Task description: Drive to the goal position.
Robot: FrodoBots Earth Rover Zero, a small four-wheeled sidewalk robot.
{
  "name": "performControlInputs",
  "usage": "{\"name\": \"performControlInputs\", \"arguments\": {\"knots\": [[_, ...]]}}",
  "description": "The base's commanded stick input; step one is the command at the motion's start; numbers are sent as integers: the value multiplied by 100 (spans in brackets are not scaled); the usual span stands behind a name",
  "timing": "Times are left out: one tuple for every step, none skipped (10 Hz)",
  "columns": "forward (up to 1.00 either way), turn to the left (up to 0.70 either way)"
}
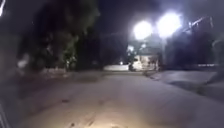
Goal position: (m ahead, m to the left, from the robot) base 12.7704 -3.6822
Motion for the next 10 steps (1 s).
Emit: {"name": "performControlInputs", "arguments": {"knots": [[70,-35],[70,-35],[70,-35],[70,-30],[70,-8],[70,0],[70,0],[70,0],[70,0],[70,0]]}}
